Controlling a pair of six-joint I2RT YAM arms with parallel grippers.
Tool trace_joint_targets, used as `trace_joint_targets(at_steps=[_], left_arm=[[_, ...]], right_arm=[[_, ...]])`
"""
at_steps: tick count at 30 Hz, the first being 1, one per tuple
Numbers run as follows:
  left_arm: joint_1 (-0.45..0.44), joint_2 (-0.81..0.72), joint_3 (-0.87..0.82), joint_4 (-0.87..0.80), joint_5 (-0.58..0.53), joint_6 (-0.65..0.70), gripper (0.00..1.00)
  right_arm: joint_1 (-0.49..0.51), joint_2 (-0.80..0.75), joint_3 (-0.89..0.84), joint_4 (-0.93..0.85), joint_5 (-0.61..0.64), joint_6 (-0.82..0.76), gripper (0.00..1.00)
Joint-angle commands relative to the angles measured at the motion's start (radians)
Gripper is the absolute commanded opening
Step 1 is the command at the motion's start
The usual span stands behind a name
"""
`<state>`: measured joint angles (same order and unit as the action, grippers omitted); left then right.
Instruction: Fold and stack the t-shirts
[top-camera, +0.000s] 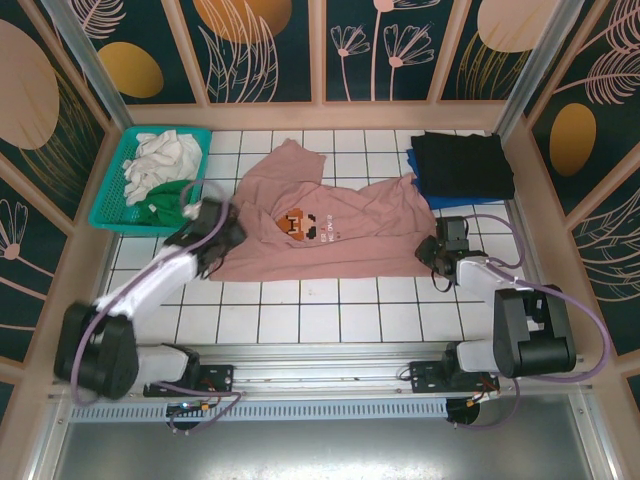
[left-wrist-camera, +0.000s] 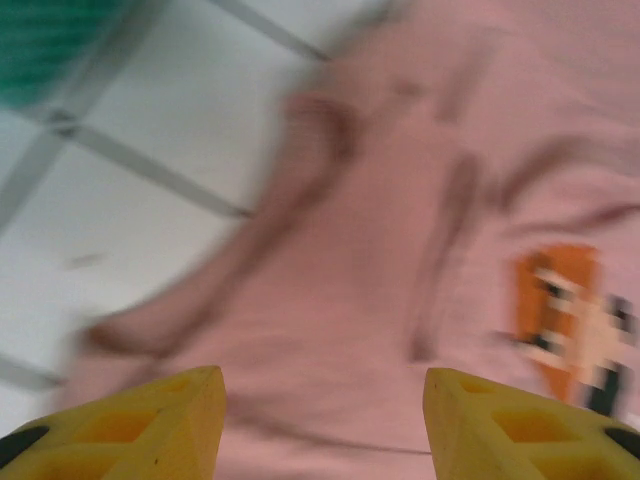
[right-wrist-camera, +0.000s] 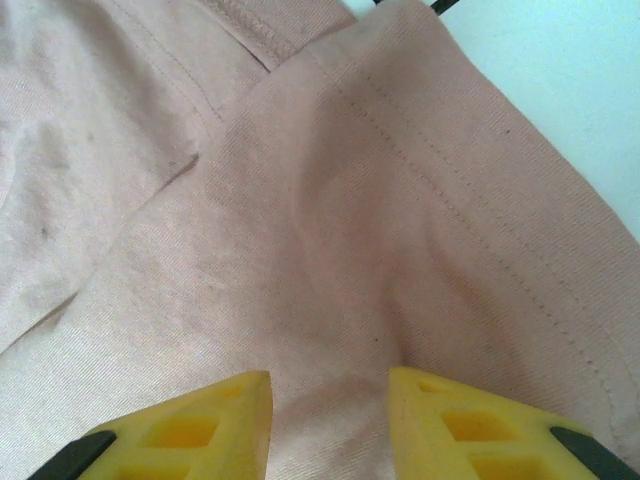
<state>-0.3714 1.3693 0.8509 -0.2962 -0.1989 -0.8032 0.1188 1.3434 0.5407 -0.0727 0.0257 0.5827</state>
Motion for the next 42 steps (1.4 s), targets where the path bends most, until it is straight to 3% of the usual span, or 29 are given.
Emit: trace_joint_targets(at_steps=[1, 7, 13, 20, 25, 29, 40, 42], left_arm=[[-0.068, 0.197, 0.115, 0.037, 0.092, 0.064, 0.51], [-0.073, 0.386, 0.205, 0.064, 0.142, 0.055, 0.50], [-0.078, 0.461, 0.243, 0.085, 0.170, 0.066, 0.45], [-0.077, 0.495, 0.281, 0.072, 0.162, 0.069, 0.29], [-0.078, 0.495, 0.298, 0.051, 0.155, 0.078, 0.10], [-0.078, 0.489, 0.332, 0.019, 0.132, 0.091, 0.00], [-0.077, 0.554, 0.494, -0.055, 0.101, 0.119, 0.00], [-0.078, 0.583, 0.519, -0.064, 0.099, 0.122, 0.06]], right_arm=[[0.010, 0.005, 0.011, -0.016, 0.002, -0.004, 0.36], [0.013, 0.021, 0.022, -0.011, 0.000, -0.012, 0.36], [0.013, 0.050, 0.022, 0.010, -0.006, -0.015, 0.36], [0.013, 0.060, 0.018, 0.019, -0.007, -0.019, 0.36], [0.013, 0.060, 0.012, 0.025, -0.006, -0.021, 0.36], [0.013, 0.059, 0.013, 0.025, -0.006, -0.023, 0.36], [0.017, 0.050, 0.007, 0.027, -0.006, -0.024, 0.36], [0.019, 0.051, 0.008, 0.027, -0.007, -0.024, 0.36]])
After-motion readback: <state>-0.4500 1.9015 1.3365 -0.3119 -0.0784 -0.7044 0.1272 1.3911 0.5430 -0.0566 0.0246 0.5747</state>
